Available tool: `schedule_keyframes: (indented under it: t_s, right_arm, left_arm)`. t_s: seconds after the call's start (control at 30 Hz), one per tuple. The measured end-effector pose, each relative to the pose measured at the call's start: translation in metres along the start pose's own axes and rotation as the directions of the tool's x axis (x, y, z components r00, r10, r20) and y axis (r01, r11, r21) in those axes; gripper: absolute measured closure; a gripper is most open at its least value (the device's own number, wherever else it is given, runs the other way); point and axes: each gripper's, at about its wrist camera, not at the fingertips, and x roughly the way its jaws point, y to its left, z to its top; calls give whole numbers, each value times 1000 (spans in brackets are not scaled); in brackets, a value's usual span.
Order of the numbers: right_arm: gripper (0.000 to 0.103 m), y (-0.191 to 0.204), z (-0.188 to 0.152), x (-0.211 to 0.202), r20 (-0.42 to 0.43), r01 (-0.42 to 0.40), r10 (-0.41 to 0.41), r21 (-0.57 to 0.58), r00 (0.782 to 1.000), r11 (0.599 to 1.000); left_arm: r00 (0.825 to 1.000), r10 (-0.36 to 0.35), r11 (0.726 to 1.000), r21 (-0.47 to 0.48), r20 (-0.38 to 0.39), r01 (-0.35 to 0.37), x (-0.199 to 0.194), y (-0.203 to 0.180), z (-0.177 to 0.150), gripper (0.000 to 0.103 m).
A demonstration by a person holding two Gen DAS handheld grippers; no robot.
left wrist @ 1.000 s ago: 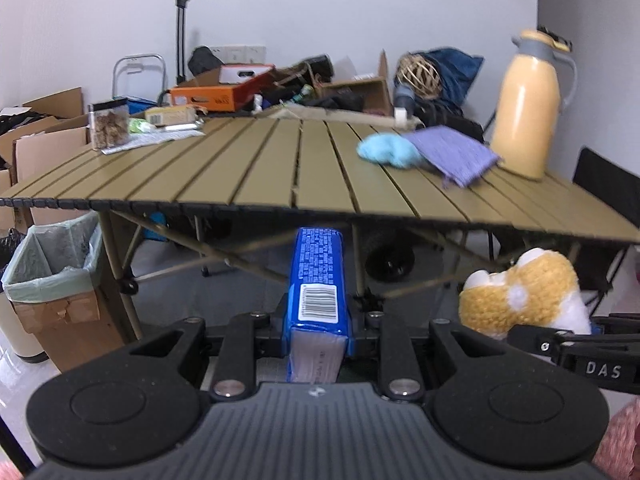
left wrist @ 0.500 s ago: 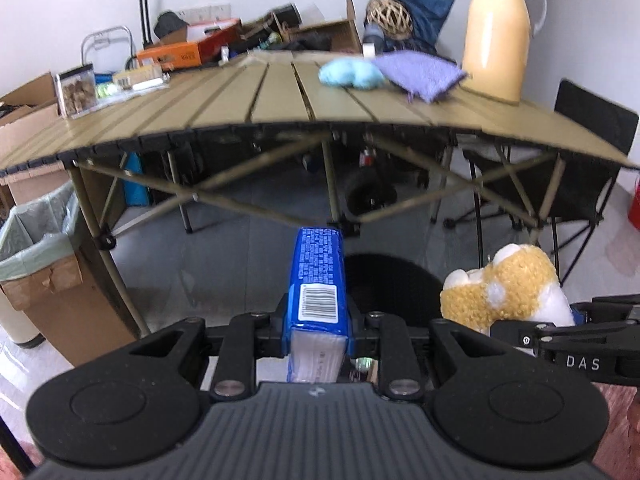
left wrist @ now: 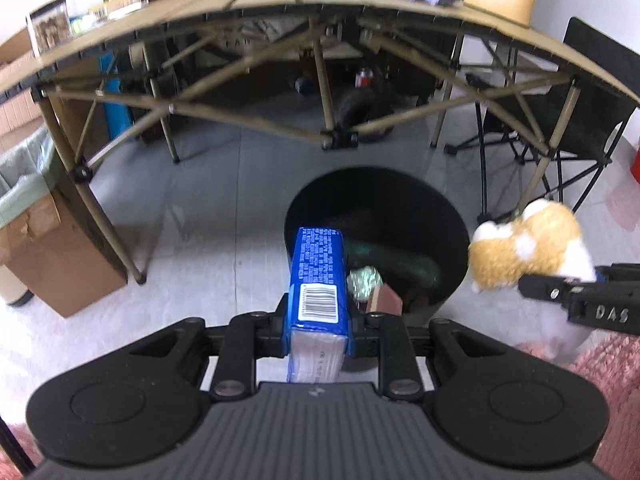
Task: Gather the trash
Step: 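Carry the blue box and white-and-yellow plush toy down over the black bin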
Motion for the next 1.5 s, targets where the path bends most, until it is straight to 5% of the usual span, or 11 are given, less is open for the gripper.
schedule_keyframes:
  t_s: [0.8,1.5]
  right_arm:
    - [62,-33,7,19,-6,113,-113,84,994,990]
    - [62,-56,10,30,-31,167,-165,138,986,976]
  left_arm:
    - [986,-30,1000,-14,-165,28,31,-3,14,79]
    - [974,-59,998,-5,-220,59,52,-38,61,79]
